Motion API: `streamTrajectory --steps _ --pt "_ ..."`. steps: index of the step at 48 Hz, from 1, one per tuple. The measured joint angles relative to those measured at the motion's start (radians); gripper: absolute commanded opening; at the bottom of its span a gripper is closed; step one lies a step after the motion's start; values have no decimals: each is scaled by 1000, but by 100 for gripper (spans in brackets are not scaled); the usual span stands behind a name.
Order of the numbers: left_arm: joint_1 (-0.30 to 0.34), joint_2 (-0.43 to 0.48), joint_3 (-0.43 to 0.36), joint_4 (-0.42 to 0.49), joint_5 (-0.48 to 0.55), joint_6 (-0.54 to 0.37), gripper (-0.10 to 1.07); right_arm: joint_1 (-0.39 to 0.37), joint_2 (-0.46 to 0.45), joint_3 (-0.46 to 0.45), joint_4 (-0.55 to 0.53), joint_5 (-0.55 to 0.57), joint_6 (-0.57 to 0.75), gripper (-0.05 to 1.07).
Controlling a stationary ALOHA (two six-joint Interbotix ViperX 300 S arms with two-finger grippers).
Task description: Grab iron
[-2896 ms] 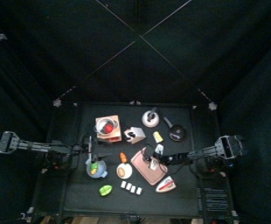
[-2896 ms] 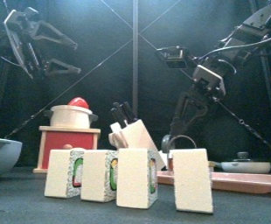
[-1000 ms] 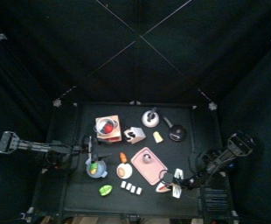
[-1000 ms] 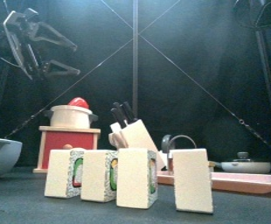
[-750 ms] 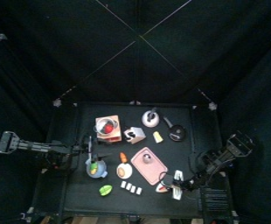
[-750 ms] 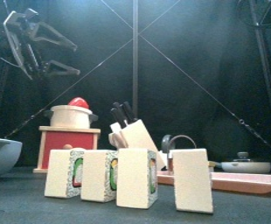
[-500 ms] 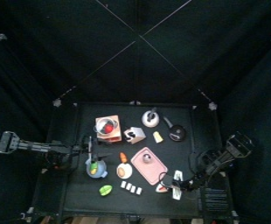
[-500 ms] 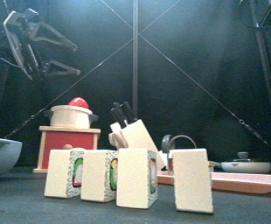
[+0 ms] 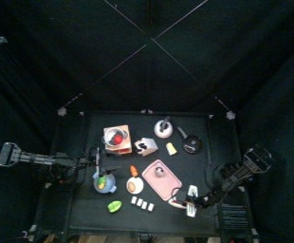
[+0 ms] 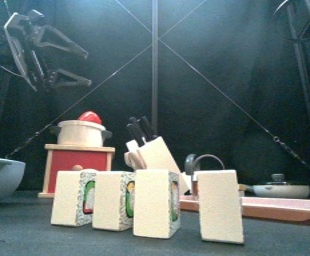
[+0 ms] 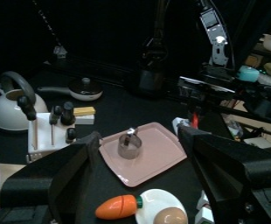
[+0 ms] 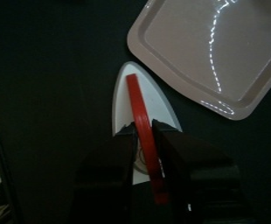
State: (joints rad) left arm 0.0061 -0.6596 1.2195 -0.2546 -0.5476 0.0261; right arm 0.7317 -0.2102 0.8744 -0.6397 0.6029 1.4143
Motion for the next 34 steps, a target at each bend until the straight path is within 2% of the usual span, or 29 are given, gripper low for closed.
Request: streamTrajectory --steps 7,14,21,34 --pt "0 -2 0 0 0 0 102 5 -2 0 3 0 -2 43" --pt "-2 0 0 0 0 0 102 21 -14 0 14 5 -2 38" --pt "0 0 0 0 0 0 102 49 -49 0 25 9 -2 38" --pt "-2 0 0 -2 0 -2 102 51 -86 0 25 15 0 38"
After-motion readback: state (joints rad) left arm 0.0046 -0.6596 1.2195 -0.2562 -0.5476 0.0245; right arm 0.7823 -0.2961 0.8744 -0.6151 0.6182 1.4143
